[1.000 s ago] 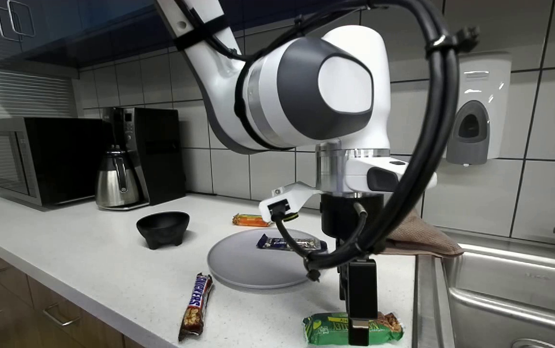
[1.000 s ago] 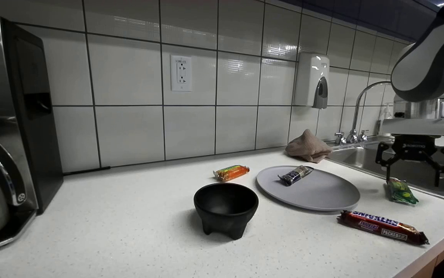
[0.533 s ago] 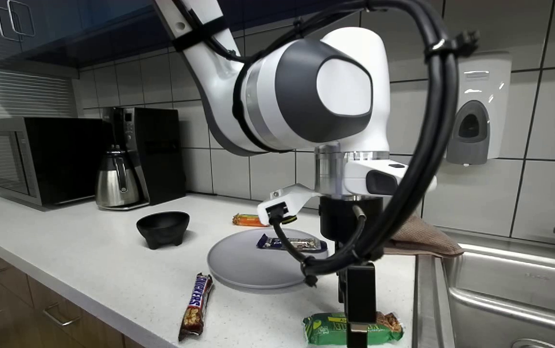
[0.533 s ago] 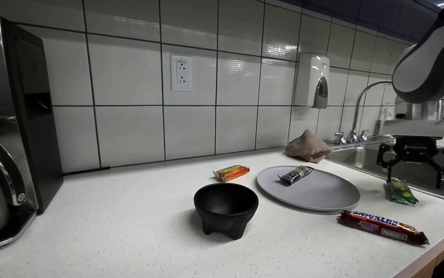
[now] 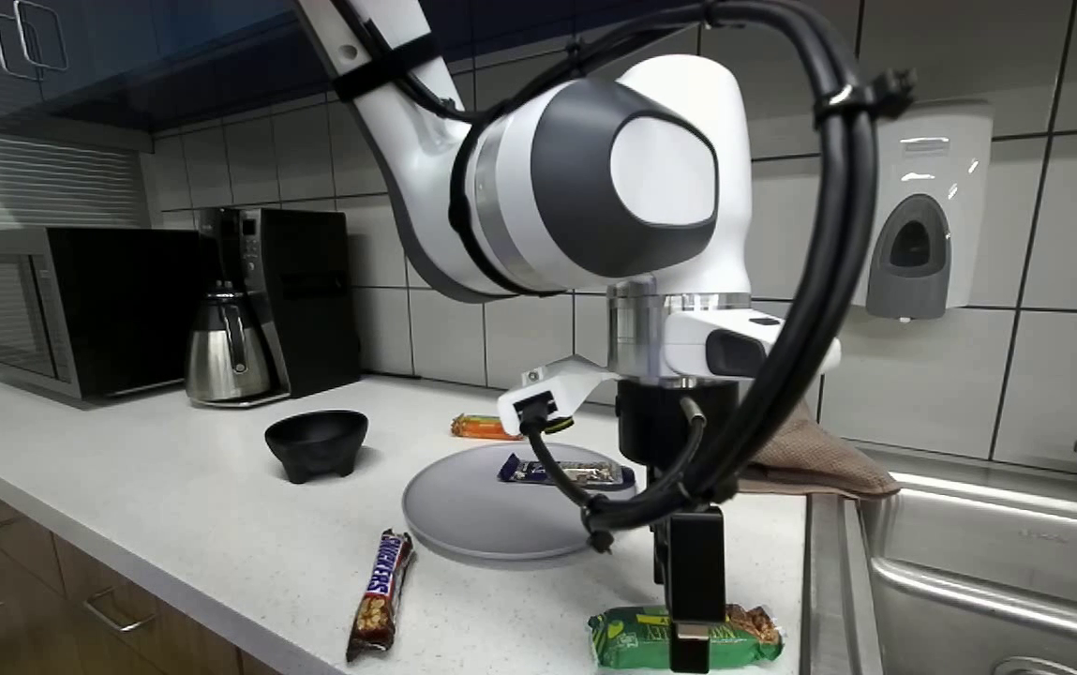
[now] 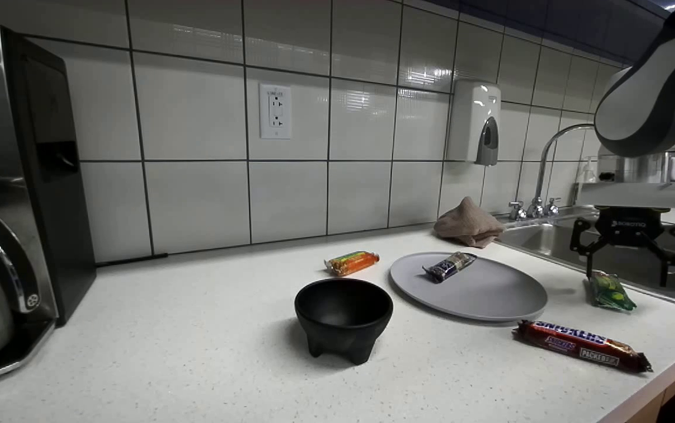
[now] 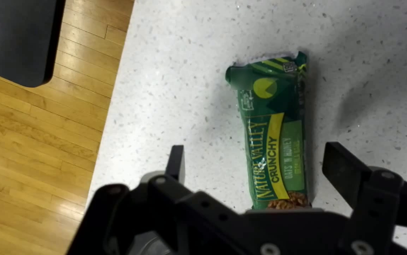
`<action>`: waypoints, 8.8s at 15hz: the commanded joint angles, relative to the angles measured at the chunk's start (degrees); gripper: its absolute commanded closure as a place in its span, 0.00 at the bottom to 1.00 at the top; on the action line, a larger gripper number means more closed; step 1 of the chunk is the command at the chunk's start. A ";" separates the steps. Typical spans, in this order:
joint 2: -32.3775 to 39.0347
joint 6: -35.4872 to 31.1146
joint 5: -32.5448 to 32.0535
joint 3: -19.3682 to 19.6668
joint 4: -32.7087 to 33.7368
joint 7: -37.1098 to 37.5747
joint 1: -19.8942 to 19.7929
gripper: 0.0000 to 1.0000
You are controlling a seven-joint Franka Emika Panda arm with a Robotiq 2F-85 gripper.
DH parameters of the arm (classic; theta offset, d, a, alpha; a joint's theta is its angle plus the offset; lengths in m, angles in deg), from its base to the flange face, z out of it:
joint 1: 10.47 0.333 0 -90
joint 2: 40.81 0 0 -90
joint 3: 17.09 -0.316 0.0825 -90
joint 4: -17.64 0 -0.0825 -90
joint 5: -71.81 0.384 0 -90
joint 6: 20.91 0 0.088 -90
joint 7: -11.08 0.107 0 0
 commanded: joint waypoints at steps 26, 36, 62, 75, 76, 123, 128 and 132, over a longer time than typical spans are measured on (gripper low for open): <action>3.49 -6.38 5.11 -1.81 0.29 -0.33 0.01 0.26; 2.80 -7.66 5.75 -1.44 -0.02 -0.22 0.33 0.86; -0.45 -10.70 4.17 -3.95 1.20 2.17 5.25 0.86; 2.70 -8.70 4.53 -6.62 6.08 11.60 8.96 0.86; 3.12 -8.48 4.66 -6.85 6.61 12.05 9.19 0.86; 9.04 -3.24 4.20 -7.88 12.93 7.56 11.48 0.00; 9.00 -3.24 4.20 -7.89 12.91 7.53 11.47 0.00; 8.95 -3.24 4.20 -7.90 12.87 7.50 11.47 0.00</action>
